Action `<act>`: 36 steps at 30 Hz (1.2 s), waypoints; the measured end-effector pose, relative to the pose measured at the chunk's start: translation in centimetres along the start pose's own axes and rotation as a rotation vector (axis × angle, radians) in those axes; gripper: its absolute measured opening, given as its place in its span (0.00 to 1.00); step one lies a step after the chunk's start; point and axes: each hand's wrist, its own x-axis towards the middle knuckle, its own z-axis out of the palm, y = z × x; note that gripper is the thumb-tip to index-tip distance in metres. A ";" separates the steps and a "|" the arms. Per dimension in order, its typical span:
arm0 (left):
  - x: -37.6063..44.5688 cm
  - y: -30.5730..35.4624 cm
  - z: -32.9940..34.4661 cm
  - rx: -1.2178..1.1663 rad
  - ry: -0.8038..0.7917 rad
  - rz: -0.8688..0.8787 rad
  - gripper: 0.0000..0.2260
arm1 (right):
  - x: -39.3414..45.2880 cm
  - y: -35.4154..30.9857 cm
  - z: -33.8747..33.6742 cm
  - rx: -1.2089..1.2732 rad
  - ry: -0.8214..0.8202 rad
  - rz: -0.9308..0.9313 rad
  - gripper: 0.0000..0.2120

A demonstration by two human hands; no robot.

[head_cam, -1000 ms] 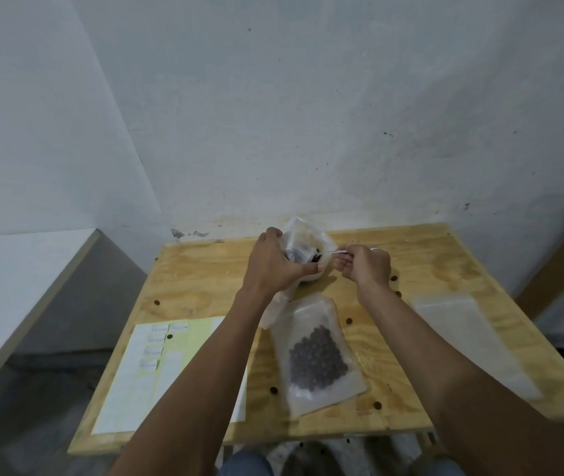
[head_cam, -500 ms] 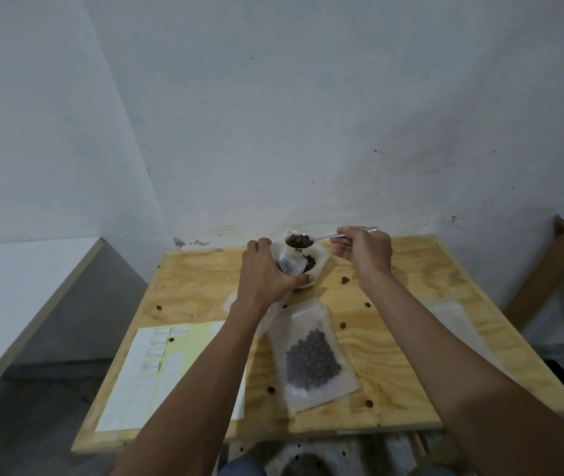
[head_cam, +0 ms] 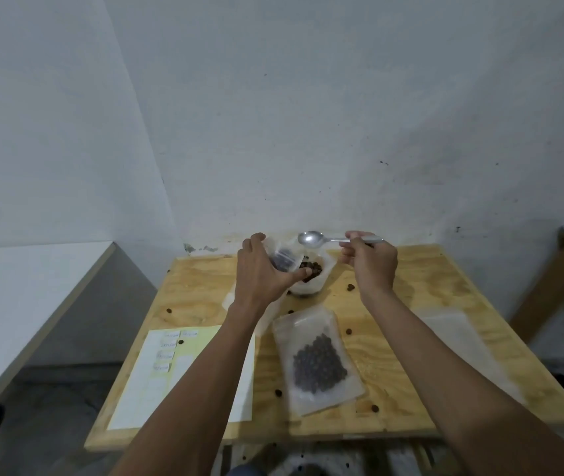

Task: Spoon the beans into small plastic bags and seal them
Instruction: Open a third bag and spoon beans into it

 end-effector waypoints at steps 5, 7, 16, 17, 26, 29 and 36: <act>-0.4 -0.2 -0.4 -0.130 0.035 0.014 0.51 | 0.1 3.2 0.8 -0.210 -0.022 0.286 0.07; -0.5 -0.4 -0.3 -0.154 0.051 0.047 0.49 | 0.0 3.1 1.3 -0.377 -0.057 0.329 0.15; -0.2 1.3 -0.1 -0.255 0.105 0.019 0.50 | -1.3 -4.0 1.5 -0.342 -0.518 -0.158 0.12; -0.2 1.7 -0.2 -0.271 0.108 0.011 0.50 | -1.5 -4.8 1.6 -0.362 -0.625 -0.152 0.11; -1.6 4.8 -2.5 -0.458 0.153 0.145 0.28 | -2.2 -6.4 2.0 -0.361 -0.336 -0.403 0.12; -1.3 6.1 -3.6 -0.528 0.197 0.140 0.15 | -2.5 -6.7 1.7 -0.317 -0.274 -0.432 0.14; -0.6 7.0 -4.0 -0.628 0.211 0.089 0.10 | -2.9 -7.5 0.9 -0.346 -0.451 -0.404 0.08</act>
